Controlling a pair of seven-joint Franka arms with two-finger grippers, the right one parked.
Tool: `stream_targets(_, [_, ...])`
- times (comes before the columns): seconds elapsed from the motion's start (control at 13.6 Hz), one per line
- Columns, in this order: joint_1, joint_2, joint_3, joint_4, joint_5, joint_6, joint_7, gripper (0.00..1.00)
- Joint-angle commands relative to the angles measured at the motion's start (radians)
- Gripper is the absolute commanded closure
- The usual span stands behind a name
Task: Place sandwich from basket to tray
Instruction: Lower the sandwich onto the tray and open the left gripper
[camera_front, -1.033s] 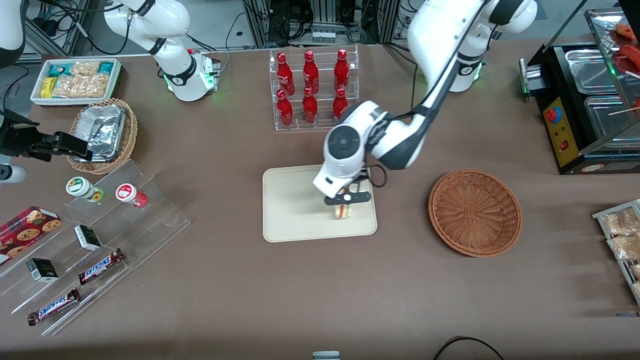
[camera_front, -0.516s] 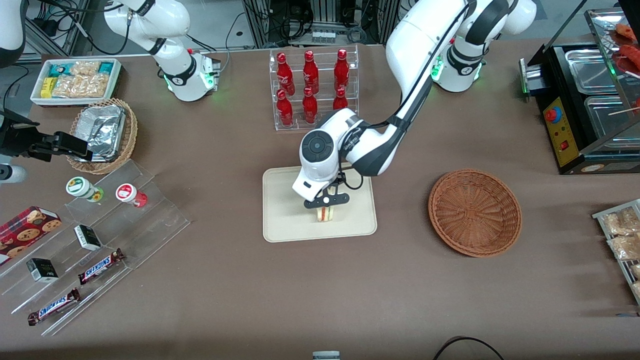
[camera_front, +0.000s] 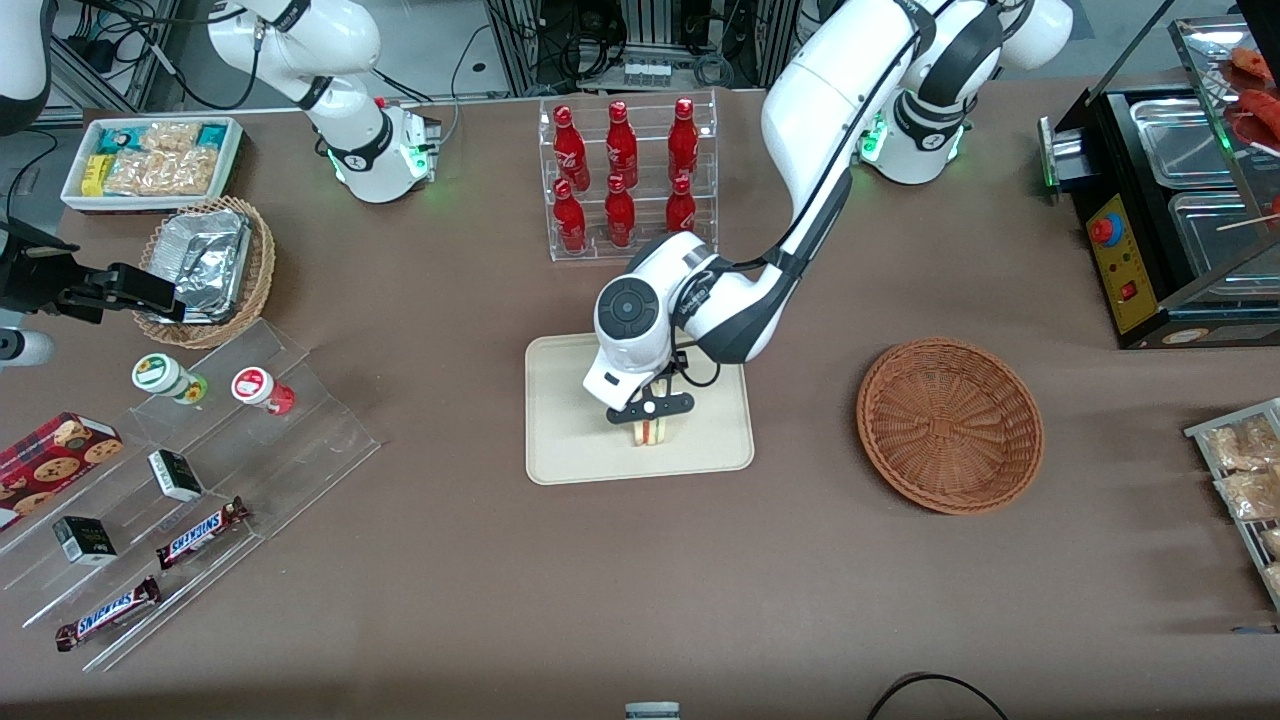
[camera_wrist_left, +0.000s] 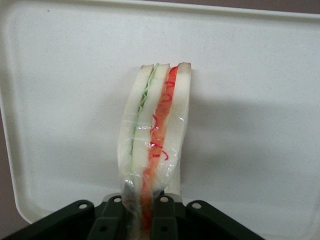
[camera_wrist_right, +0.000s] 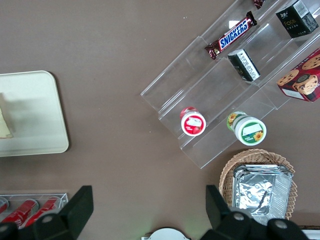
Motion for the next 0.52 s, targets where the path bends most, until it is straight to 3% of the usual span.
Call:
stream_targets(0.0, [-0.018, 0.019, 0.014, 0.038, -0.002, -0.015, -0.040, 0.00])
stream_targets(0.44, [-0.020, 0.004, 0.020, 0.059, -0.002, -0.028, -0.041, 0.00])
